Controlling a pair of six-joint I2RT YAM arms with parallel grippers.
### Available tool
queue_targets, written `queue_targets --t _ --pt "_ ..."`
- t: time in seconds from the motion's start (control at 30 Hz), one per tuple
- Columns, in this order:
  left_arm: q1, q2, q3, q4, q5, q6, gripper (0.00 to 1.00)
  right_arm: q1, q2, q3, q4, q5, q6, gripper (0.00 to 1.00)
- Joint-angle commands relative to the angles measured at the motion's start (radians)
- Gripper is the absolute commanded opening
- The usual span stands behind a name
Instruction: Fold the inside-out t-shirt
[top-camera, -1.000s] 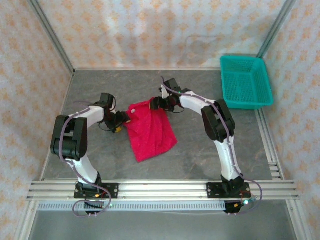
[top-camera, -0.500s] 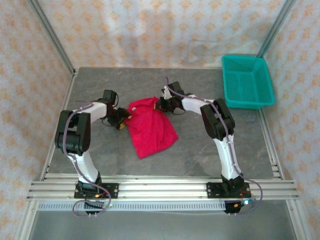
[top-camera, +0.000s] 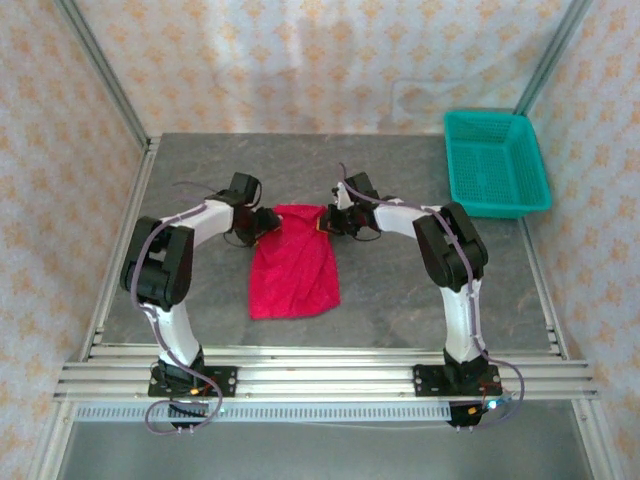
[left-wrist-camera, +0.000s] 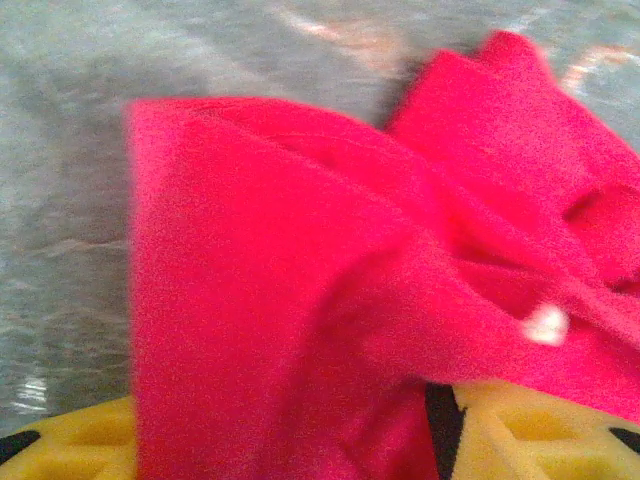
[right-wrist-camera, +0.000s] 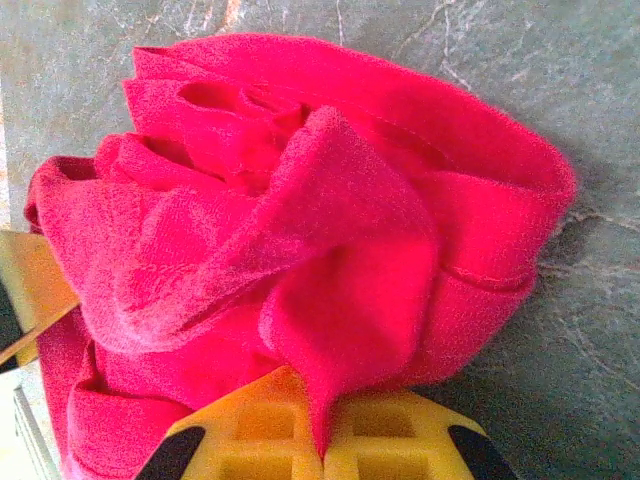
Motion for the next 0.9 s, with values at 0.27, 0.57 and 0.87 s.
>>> queue_targets --t 0.27,0.57,0.87 --pt "0.009 0.003 0.142 -0.016 -0.051 0.223 0.61 0.006 -0.027 0.063 -0.046 0.005 -0.046 0.05" --pt "0.022 0.135 0.19 -0.024 -0.027 0.243 0.63 0.005 -0.017 0.082 -0.065 0.0 -0.051 0.07" --pt "0.027 0.124 0.111 0.006 -0.038 0.251 0.68 0.004 0.007 0.091 -0.07 -0.003 -0.053 0.08"
